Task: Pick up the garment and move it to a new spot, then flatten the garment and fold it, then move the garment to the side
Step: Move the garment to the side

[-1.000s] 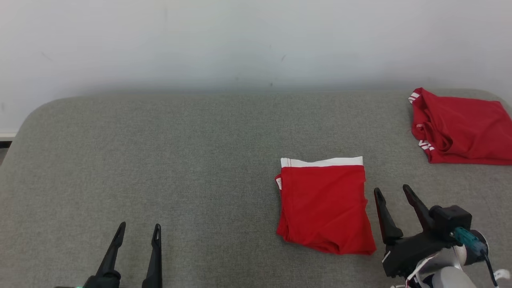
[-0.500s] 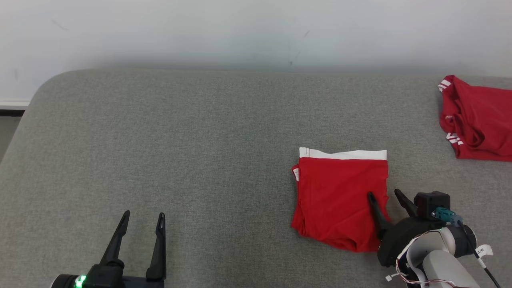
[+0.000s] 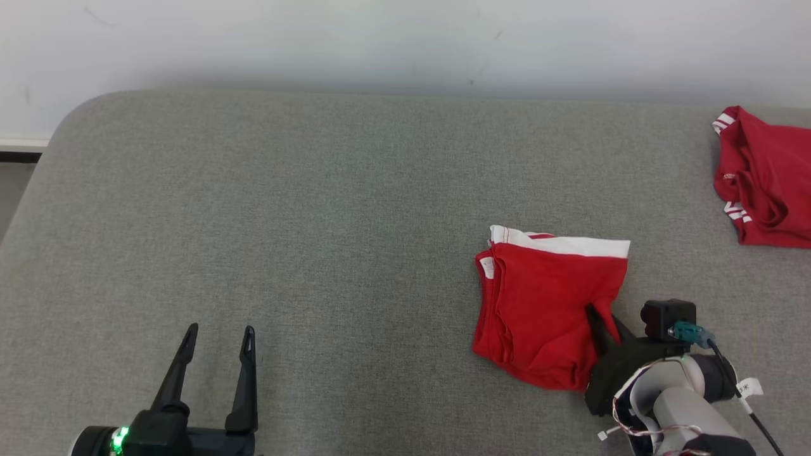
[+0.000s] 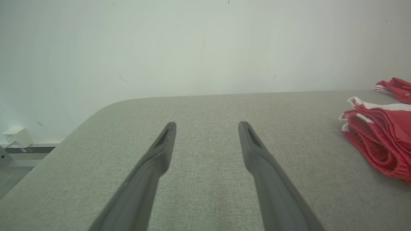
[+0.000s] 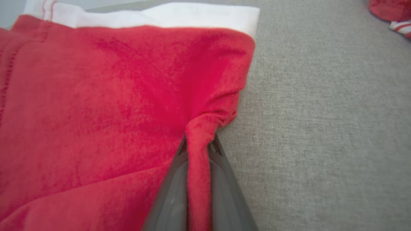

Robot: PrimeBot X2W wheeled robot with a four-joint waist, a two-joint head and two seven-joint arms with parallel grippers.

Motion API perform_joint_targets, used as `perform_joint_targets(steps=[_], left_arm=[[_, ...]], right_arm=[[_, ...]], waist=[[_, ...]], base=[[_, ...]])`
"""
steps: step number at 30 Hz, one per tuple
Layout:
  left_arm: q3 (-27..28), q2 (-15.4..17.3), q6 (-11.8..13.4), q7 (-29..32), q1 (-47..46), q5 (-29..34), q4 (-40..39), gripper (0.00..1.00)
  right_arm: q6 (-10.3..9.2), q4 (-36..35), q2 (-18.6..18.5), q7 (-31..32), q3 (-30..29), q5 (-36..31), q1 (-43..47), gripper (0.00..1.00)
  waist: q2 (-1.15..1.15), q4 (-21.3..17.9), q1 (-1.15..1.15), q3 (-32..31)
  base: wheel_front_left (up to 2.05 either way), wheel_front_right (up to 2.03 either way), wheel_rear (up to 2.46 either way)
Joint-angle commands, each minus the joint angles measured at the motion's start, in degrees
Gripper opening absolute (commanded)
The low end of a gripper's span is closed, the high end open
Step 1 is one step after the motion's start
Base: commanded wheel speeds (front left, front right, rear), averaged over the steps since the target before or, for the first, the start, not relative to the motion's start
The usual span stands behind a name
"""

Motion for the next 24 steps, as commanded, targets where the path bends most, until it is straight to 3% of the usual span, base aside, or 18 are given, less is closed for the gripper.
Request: perform_joint_targets(steps=[1, 8, 24], left_arm=[[0.3, -0.2, 0.1, -0.2, -0.9, 0.1, -0.3, 1.0], [0.5, -0.3, 0.2, -0.2, -2.3, 0.1, -0.9, 1.0], [-0.7, 1.2, 0.0, -0.2, -8.1, 0.6, -3.7, 1.0]], right_arm=[[-0.21, 1.1, -0.7, -0.2, 0.6, 0.5, -0.7, 0.0], [-0.2, 1.0, -4.0, -1.6, 4.9, 0.2, -8.2, 0.0], [-0.2, -2.2, -16.8, 1.9, 13.0, 1.5, -25.7, 0.0]], waist=[[0.0, -0.2, 0.0, 0.5], [0.0, -1.0, 0.0, 3.4], [0.0, -5.9, 0.0, 14.7]], base=[[0.0, 0.0, 0.0], [0.0, 0.0, 0.0], [0.0, 0.0, 0.0]])
